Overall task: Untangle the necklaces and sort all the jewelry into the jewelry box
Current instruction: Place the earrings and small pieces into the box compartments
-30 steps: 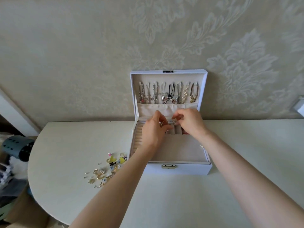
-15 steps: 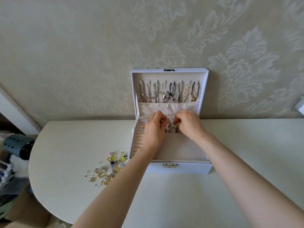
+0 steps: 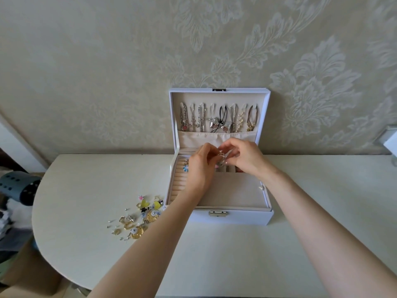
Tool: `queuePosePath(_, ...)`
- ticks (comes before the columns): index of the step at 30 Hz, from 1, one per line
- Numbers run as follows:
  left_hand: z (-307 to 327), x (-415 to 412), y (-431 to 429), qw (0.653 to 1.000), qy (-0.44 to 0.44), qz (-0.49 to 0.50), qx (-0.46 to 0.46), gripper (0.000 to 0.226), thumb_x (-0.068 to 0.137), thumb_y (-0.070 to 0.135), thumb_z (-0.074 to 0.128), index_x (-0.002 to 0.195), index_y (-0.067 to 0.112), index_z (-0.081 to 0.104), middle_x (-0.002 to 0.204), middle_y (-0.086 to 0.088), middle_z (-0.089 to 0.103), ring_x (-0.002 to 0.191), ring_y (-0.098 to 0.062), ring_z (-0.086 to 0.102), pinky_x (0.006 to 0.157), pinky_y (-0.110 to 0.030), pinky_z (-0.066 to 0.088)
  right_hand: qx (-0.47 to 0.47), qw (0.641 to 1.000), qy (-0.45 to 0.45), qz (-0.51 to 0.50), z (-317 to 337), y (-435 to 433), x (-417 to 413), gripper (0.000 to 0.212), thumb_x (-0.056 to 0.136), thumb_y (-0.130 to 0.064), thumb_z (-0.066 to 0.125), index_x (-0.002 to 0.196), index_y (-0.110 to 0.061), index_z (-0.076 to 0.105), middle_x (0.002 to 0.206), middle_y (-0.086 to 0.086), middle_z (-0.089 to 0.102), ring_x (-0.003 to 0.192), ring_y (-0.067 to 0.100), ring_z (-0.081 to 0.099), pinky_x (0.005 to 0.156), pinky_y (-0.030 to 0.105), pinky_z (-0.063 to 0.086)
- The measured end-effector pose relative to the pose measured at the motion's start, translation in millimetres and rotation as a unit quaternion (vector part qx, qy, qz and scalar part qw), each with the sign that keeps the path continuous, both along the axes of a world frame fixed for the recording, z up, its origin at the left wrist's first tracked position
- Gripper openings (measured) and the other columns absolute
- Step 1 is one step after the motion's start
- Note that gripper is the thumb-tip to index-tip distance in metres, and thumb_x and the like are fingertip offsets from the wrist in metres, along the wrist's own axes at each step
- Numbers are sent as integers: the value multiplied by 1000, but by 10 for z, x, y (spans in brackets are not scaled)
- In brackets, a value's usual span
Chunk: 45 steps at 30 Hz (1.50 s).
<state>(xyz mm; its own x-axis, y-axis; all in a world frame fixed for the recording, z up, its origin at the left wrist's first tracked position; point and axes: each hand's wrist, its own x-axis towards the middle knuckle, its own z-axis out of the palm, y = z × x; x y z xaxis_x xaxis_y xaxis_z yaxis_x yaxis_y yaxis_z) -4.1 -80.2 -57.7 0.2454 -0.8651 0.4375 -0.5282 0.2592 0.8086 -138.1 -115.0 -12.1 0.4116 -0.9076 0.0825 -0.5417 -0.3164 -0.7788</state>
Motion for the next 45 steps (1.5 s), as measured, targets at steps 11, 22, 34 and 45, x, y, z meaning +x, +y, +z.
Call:
queuePosePath(11, -85, 9, -50, 992, -122, -26, 12, 11, 76, 1, 68, 85, 7, 66, 82, -4, 67, 73, -23, 61, 64, -36, 50, -126, 984, 119, -33, -129, -36, -43, 19, 75, 4, 62, 85, -11, 69, 84, 3, 70, 79, 20, 60, 69, 22, 40)
queuePosePath(22, -144, 6, -81, 958, -283, 30, -35, 16, 67, 8, 65, 81, 14, 61, 70, 4, 69, 72, -26, 59, 68, -36, 38, -222, 945, 238, -44, -254, -10, -21, 22, 76, -1, 59, 89, -17, 67, 90, 5, 68, 98, 25, 57, 78, 31, 28)
queuePosePath(34, -80, 31, -27, 953, -289, 78, -56, 30, 60, 2, 78, 81, 17, 63, 73, 8, 69, 71, -23, 58, 64, -30, 29, -230, 942, 228, -86, -217, -58, -33, 30, 82, -3, 57, 95, -23, 74, 96, 1, 71, 97, 26, 53, 79, 32, 32)
queuePosePath(45, -4, 176, 115, 957, -265, 99, -70, 21, 71, 2, 72, 86, 14, 64, 76, 7, 70, 74, -25, 57, 67, -32, 35, -200, 934, 278, -99, -226, -102, 123, 14, 86, -15, 64, 90, -25, 72, 101, -1, 67, 102, 22, 53, 79, 31, 27)
